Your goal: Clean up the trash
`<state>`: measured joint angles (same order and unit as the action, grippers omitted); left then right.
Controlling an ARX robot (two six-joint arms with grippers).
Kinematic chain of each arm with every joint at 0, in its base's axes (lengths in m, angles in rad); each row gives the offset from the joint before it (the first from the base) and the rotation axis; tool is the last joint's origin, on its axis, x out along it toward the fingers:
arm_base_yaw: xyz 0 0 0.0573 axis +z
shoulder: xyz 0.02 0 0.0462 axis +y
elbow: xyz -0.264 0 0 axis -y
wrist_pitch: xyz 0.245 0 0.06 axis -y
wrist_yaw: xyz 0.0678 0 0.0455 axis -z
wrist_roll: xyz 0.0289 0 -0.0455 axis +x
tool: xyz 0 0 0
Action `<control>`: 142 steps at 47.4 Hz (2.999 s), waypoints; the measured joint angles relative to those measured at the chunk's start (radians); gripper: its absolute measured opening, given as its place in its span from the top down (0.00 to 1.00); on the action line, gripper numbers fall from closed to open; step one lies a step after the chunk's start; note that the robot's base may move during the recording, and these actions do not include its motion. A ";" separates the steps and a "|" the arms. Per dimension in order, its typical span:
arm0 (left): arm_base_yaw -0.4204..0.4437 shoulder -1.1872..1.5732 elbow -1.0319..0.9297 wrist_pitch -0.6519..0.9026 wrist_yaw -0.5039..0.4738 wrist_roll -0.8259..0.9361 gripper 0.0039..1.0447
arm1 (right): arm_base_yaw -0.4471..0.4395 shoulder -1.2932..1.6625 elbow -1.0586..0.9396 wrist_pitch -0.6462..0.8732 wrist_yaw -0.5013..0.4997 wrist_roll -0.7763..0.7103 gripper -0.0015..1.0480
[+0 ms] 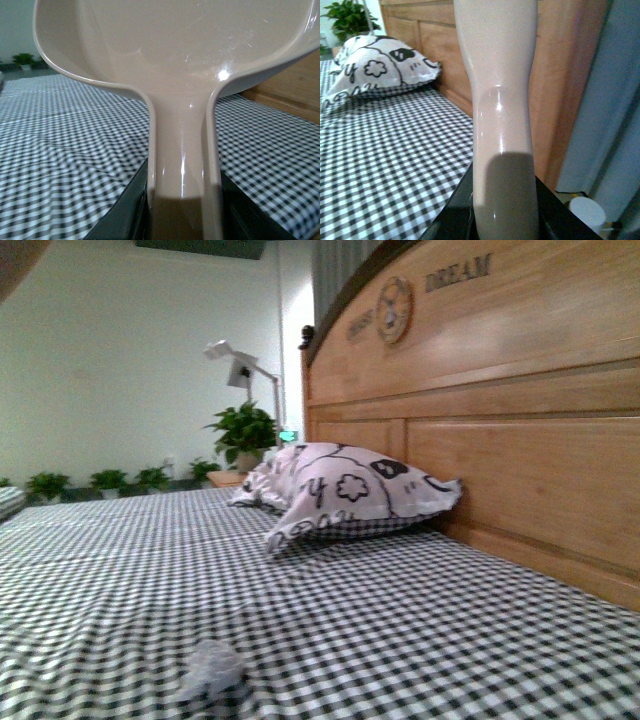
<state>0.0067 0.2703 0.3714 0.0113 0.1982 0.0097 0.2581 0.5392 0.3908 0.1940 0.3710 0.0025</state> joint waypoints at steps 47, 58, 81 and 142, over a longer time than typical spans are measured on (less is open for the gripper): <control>0.099 0.626 0.207 -0.288 0.079 0.660 0.74 | -0.001 -0.004 -0.002 0.001 0.003 0.000 0.82; 0.052 0.735 0.245 -0.243 0.074 0.710 0.74 | -0.001 -0.004 -0.002 0.001 0.003 0.000 0.82; 0.016 0.937 0.342 -0.247 0.064 0.735 0.74 | -0.001 -0.004 -0.002 0.001 0.003 0.000 0.82; 0.007 1.023 0.427 -0.401 0.082 0.821 0.74 | -0.001 -0.004 -0.002 0.001 0.003 0.000 0.82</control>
<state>0.0135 1.2930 0.7986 -0.3901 0.2806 0.8310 0.2573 0.5350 0.3889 0.1947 0.3737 0.0025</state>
